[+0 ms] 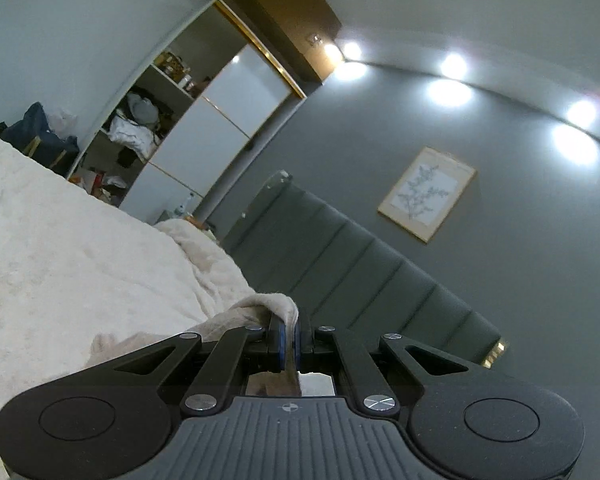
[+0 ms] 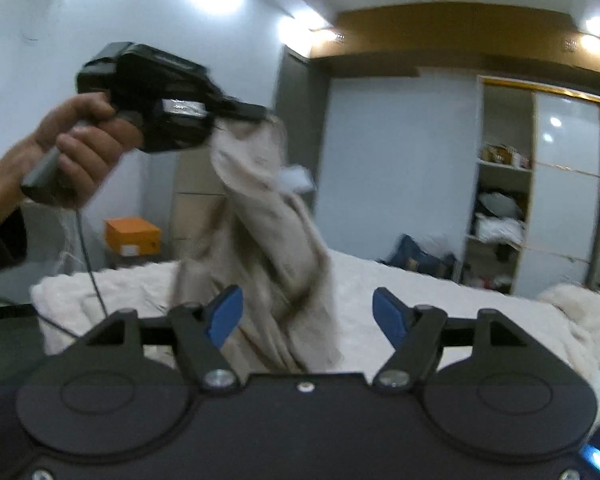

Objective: Fold clothes

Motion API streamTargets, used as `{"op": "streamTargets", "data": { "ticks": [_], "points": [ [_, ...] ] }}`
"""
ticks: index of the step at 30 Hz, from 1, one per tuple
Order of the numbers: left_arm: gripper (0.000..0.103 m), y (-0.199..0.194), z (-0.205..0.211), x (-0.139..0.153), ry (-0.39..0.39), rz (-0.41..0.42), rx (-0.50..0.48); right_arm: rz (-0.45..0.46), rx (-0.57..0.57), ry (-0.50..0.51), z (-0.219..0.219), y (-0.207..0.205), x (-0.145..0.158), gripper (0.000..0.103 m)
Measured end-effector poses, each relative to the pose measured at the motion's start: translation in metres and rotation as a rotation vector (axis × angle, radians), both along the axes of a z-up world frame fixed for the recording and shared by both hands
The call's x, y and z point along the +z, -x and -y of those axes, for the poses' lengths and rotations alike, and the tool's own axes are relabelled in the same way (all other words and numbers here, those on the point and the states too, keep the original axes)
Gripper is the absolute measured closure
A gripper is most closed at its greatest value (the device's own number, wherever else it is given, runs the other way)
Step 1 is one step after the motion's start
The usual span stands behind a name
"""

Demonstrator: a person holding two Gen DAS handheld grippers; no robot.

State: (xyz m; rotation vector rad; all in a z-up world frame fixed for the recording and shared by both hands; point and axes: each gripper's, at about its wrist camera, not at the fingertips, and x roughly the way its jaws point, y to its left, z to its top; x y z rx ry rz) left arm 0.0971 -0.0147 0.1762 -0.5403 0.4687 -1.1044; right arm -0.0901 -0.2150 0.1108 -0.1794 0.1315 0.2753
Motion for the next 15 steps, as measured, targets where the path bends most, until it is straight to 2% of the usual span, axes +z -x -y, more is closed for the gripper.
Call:
{"op": "streamTargets", "data": {
  "ticks": [3, 4, 5, 8, 15],
  "points": [
    [0.101, 0.001, -0.001, -0.001, -0.012, -0.014, -0.001, -0.036, -0.008, 0.024, -0.015, -0.029, -0.001, 0.049],
    [0.101, 0.001, -0.003, -0.001, -0.018, -0.017, 0.004, -0.054, -0.015, 0.03, -0.017, -0.036, -0.001, 0.074],
    [0.101, 0.0, -0.007, -0.001, -0.022, -0.018, 0.012, -0.071, -0.023, 0.034, -0.02, -0.042, -0.001, 0.093],
    [0.101, -0.007, -0.023, -0.007, -0.034, -0.023, 0.052, -0.098, -0.017, -0.007, -0.018, -0.052, 0.005, 0.098],
    [0.099, -0.03, -0.041, -0.037, -0.036, -0.12, 0.16, -0.172, 0.081, -0.278, 0.015, -0.072, 0.045, 0.1]
  ]
}}
